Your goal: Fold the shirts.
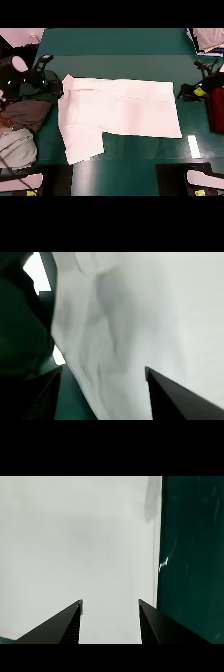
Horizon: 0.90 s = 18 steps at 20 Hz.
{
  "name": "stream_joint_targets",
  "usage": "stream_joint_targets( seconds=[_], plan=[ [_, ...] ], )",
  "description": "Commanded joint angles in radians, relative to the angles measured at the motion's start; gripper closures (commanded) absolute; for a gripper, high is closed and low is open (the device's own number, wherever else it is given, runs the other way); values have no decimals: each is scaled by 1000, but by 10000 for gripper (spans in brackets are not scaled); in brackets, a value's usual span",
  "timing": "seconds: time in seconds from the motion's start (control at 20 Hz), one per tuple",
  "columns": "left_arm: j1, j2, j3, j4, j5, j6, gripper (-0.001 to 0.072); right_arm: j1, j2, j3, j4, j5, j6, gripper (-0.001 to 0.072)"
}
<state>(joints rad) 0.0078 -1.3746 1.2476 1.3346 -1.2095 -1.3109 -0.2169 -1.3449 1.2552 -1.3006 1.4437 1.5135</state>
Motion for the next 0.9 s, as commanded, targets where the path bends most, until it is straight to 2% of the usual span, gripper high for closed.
stream_joint_targets(
  seconds=[0.0,0.15,0.2,0.25,0.6,0.85],
  plan=[
    [1,183,-259,-15,-33,-93,103,-34,151,-124,38,52,-38,303],
    [1,336,-528,-77,-23,-134,103,-69,251,-237,177,19,-89,306],
    [1,369,-586,-114,-14,-133,103,-77,274,-267,211,3,-98,376],
    [1,394,-630,-145,-6,-132,103,-88,293,-292,235,-12,-104,409],
    [1,407,-738,-181,2,-140,104,-95,309,-307,237,-1,-106,409],
    [1,406,-755,-221,72,-154,104,-95,309,-307,236,0,-106,409]
  ],
)
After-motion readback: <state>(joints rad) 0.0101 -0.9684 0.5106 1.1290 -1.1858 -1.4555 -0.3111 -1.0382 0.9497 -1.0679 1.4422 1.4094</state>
